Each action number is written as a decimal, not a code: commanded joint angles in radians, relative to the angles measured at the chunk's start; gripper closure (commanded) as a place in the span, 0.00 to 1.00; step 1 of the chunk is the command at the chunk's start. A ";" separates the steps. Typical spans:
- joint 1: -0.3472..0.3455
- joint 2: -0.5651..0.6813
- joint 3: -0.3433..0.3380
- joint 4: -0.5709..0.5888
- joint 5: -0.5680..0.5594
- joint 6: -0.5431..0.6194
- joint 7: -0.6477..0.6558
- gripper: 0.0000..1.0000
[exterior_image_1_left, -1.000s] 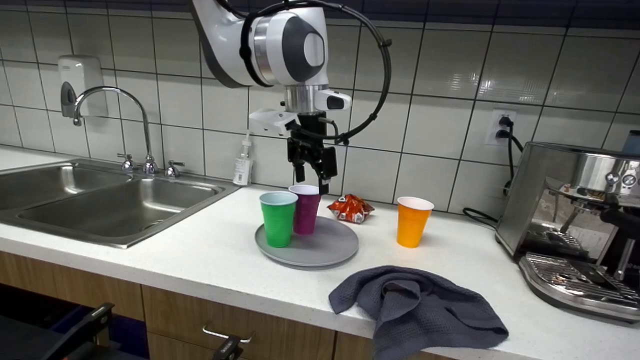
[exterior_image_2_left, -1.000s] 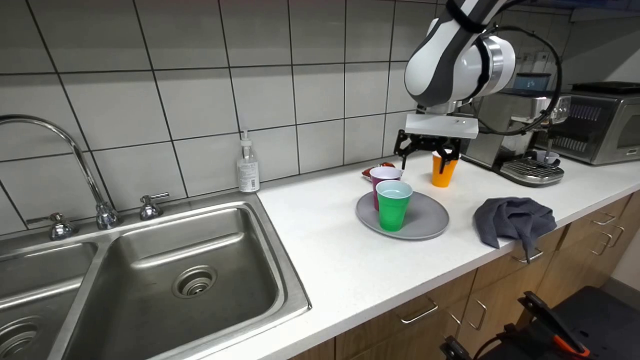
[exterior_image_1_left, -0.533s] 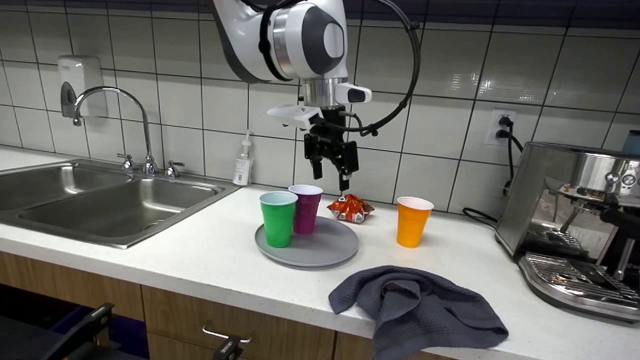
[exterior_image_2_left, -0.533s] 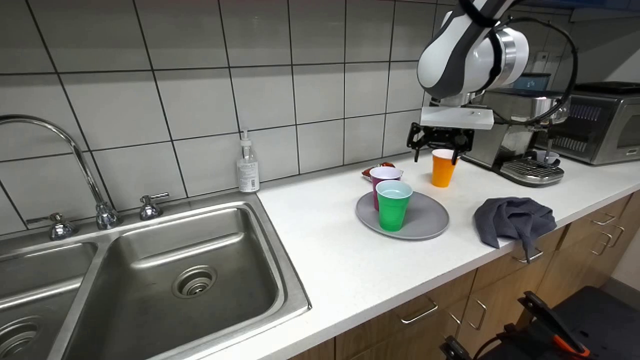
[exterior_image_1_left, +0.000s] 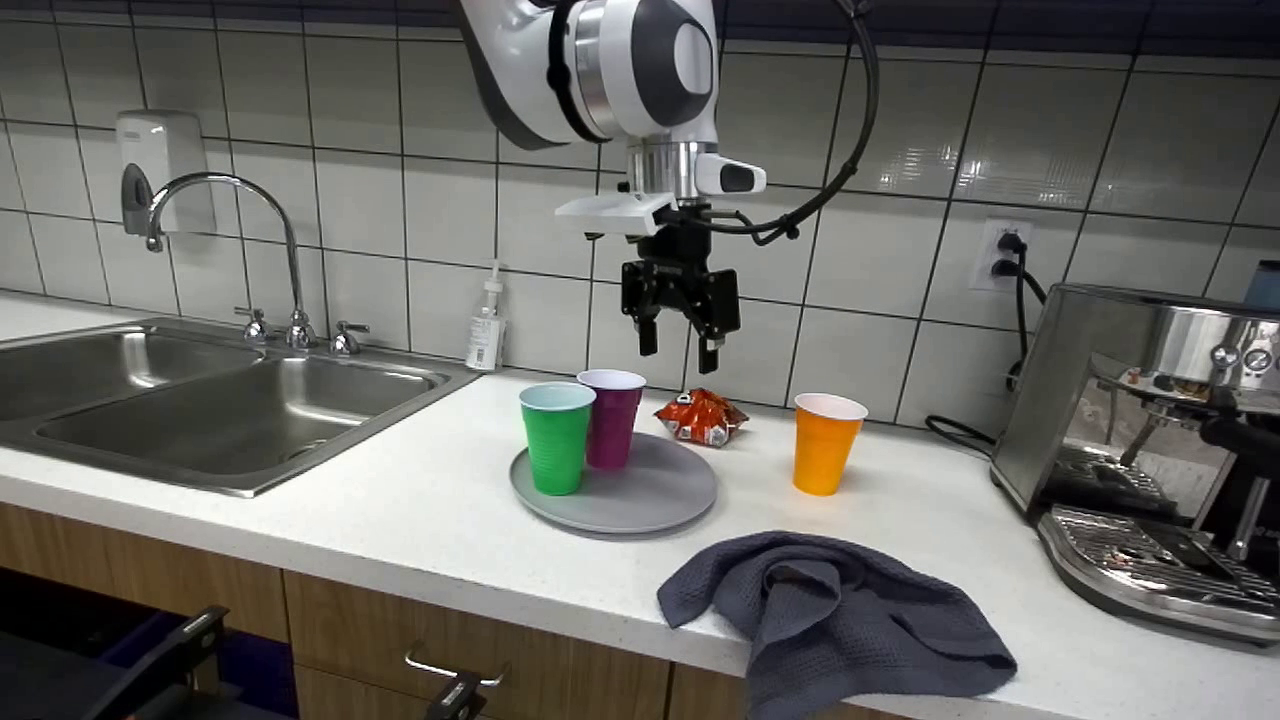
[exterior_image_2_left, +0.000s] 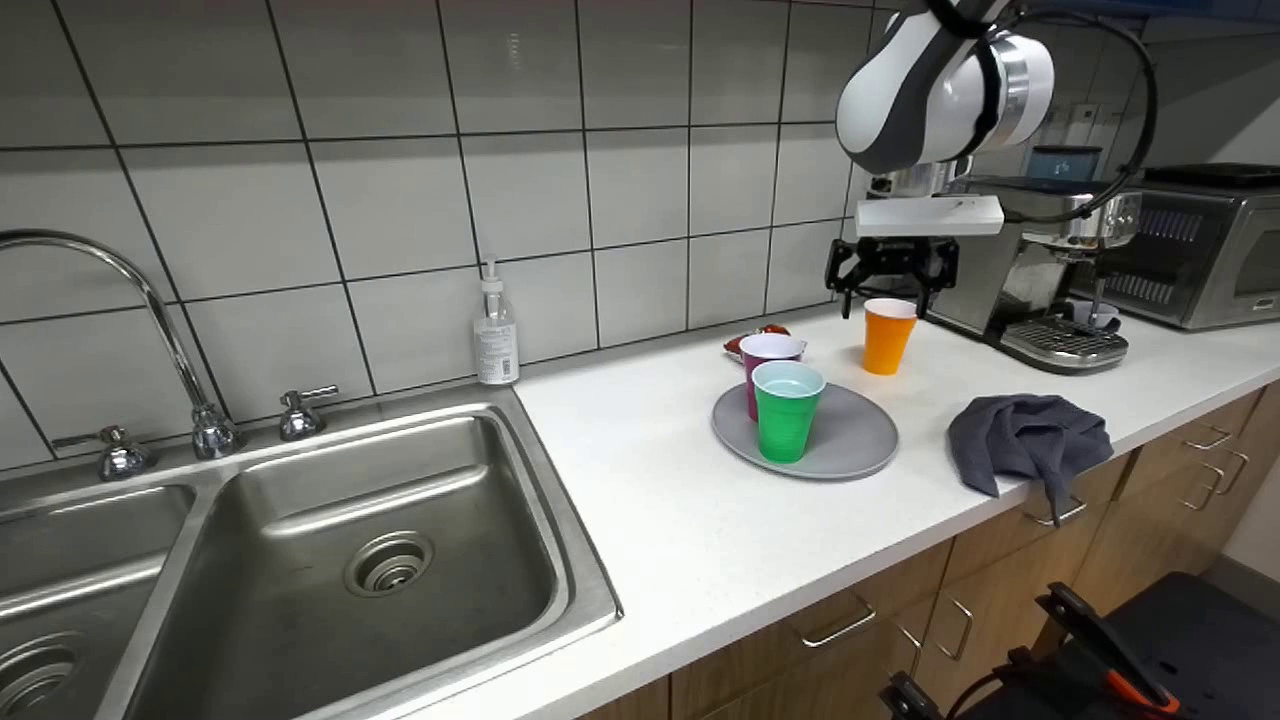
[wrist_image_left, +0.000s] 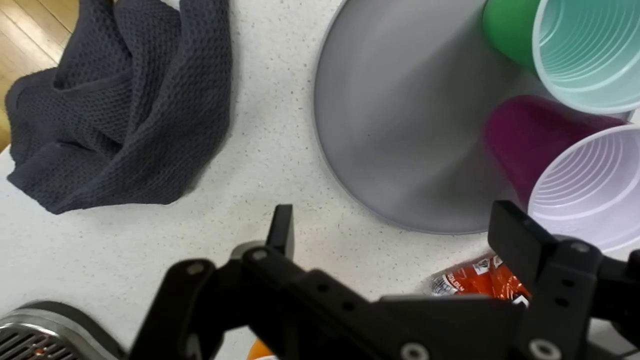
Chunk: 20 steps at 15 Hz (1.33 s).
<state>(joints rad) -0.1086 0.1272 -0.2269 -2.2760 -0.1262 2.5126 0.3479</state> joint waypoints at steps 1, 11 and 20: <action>-0.014 0.062 0.000 0.085 -0.022 -0.065 -0.005 0.00; -0.014 0.259 -0.036 0.297 -0.004 -0.107 0.005 0.00; -0.022 0.423 -0.047 0.525 0.009 -0.186 0.003 0.00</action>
<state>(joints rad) -0.1174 0.4890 -0.2750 -1.8591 -0.1245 2.3916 0.3489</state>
